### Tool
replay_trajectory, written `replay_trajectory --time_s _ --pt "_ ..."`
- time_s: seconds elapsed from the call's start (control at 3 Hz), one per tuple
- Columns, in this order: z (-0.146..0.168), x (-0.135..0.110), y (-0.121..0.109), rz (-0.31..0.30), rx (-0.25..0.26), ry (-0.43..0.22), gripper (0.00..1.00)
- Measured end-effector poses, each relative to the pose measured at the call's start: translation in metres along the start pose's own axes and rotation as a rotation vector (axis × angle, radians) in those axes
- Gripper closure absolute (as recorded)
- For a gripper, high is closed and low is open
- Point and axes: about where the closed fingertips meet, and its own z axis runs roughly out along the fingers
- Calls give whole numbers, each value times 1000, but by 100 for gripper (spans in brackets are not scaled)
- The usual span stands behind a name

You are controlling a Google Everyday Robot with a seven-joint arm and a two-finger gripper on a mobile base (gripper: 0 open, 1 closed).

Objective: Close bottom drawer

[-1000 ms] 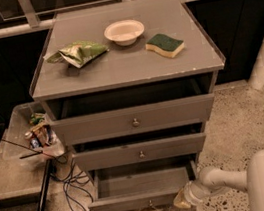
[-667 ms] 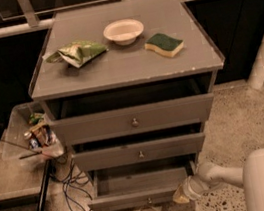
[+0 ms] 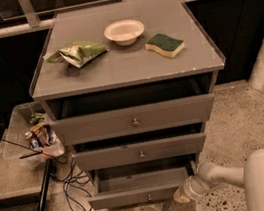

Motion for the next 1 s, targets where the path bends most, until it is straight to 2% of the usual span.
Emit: replay_trajectory --time_s 0.67,1.0 --pt "10 -22 -20 -25 -9 -26 15" --pt "10 -36 -38 -30 9 -35 0"
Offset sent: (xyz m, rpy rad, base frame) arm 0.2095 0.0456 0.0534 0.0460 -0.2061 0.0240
